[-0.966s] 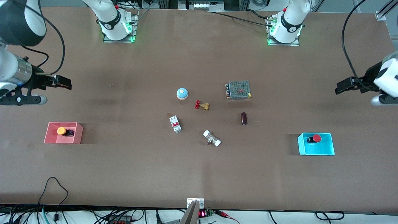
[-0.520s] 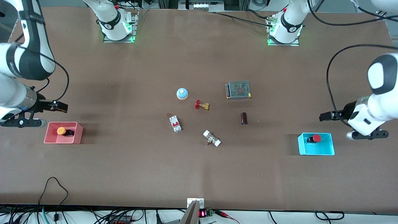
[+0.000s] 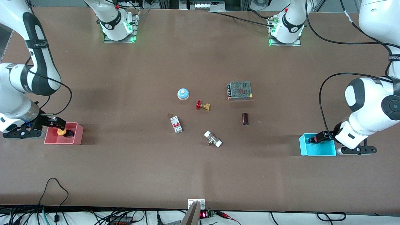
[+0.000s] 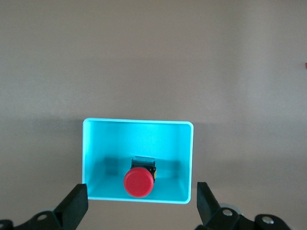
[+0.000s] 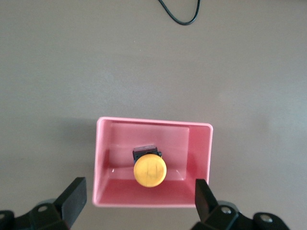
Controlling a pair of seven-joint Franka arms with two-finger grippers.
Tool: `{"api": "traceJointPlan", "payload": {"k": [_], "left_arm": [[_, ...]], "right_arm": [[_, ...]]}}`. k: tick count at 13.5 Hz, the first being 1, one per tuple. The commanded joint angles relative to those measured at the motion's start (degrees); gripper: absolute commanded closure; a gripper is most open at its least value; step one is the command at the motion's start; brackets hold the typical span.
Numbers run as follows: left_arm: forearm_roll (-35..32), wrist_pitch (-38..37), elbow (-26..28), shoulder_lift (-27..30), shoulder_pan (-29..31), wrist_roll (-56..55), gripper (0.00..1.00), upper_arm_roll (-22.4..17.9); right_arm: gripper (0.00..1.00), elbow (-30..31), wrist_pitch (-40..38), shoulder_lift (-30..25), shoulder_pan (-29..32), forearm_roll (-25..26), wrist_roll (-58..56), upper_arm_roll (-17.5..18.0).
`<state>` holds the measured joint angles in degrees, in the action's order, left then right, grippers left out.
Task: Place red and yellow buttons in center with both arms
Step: 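Reach the right gripper to the pink tray while the left gripper reaches the cyan tray, then grasp the yellow button with the right gripper while the left gripper grasps the red button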
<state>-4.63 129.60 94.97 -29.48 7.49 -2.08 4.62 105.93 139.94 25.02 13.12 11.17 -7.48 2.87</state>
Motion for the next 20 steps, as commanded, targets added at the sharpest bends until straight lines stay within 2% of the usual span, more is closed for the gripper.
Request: {"api": "traceJointPlan", "payload": {"k": [1,5,10,12,14,16,18,20], "left_arm": [[-0.7,2.3,0.6,-2.0,1.5,0.9,0.00,0.1],[0.1,4.8,0.6,-6.9,2.3,0.2,0.00,0.1],[2.0,5.1,0.5,-8.4,2.2,0.5,0.00,0.1],[2.1,5.1,0.6,-9.2,2.2,0.5,0.00,0.1],[2.0,5.0,1.1,-9.5,2.2,0.5,0.00,0.1],[2.0,5.0,1.3,-9.5,2.2,0.7,0.01,0.1],[2.0,5.0,1.3,-9.4,2.2,0.8,0.12,0.1],[2.0,5.0,1.2,-9.5,2.1,0.8,0.31,0.1]], "right_arm": [[0.00,1.8,2.9,0.3,0.6,0.9,-0.5,0.6],[0.00,1.8,4.9,1.3,0.6,0.9,-1.2,0.6],[0.00,2.2,7.9,2.1,2.8,-0.6,-5.4,0.7],[0.00,2.3,8.0,2.7,3.1,-5.3,-9.7,0.7],[0.00,2.2,7.8,3.5,3.1,-13.2,-16.2,0.7],[0.00,1.9,7.8,4.2,3.1,-15.0,-18.5,0.6],[0.00,1.8,7.6,4.2,3.1,-14.9,-19.0,0.6],[0.00,1.6,7.6,4.3,3.1,-14.9,-21.6,0.6]]}}
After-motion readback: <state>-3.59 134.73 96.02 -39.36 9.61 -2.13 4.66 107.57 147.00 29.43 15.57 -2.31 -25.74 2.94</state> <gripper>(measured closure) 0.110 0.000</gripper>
